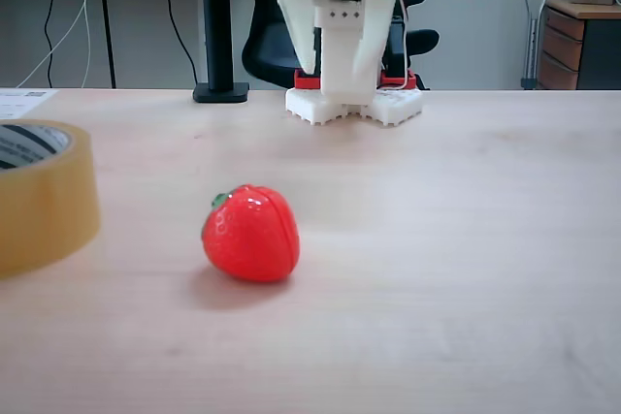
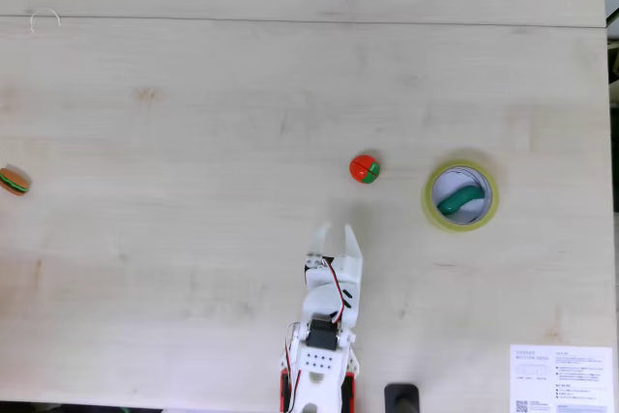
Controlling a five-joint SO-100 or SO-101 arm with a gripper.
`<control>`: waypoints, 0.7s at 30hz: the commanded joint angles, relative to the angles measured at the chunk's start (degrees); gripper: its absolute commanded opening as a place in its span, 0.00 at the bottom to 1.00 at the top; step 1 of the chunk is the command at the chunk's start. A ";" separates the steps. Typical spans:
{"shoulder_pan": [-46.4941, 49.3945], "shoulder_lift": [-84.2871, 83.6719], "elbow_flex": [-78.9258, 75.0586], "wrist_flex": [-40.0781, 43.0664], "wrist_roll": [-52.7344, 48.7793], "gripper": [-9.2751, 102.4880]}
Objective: Grasp a cucumber and put it in the hole.
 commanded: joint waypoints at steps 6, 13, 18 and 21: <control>-0.88 0.26 4.48 0.18 0.35 0.13; -1.14 0.26 4.48 7.65 0.35 0.08; -1.14 0.26 4.48 14.94 0.35 0.08; -1.14 0.26 4.48 19.16 0.35 0.08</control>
